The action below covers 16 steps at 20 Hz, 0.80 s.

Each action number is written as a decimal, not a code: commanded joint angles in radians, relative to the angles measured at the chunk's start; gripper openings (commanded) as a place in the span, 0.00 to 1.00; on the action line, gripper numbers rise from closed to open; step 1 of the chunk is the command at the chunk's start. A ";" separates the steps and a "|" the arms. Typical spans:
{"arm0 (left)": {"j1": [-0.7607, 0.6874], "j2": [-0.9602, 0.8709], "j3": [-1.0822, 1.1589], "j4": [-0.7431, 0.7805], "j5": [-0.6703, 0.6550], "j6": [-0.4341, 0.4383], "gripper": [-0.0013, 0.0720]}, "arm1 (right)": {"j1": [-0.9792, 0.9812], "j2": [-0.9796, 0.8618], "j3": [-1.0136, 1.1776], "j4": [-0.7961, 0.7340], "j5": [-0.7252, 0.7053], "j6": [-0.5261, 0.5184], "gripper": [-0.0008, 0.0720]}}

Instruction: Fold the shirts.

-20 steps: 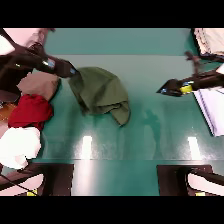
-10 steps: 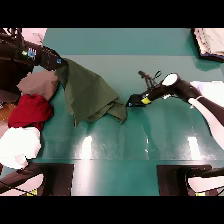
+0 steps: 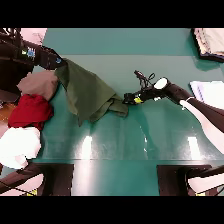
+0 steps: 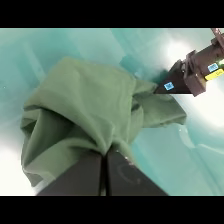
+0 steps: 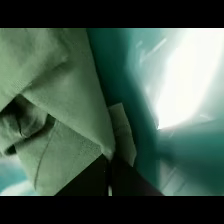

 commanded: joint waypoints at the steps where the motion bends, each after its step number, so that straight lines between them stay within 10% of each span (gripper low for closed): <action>1: 0.002 0.008 0.039 0.025 0.008 -0.034 0.05 | -0.050 0.089 0.010 -0.069 -0.062 0.002 0.04; 6: 0.001 0.021 0.342 0.050 0.007 -0.058 0.05 | -0.301 0.406 0.221 -0.511 0.143 0.088 0.04; 16: 0.001 0.097 0.494 -0.075 -0.002 -0.058 0.05 | -0.636 0.789 0.528 -0.553 0.283 0.084 0.04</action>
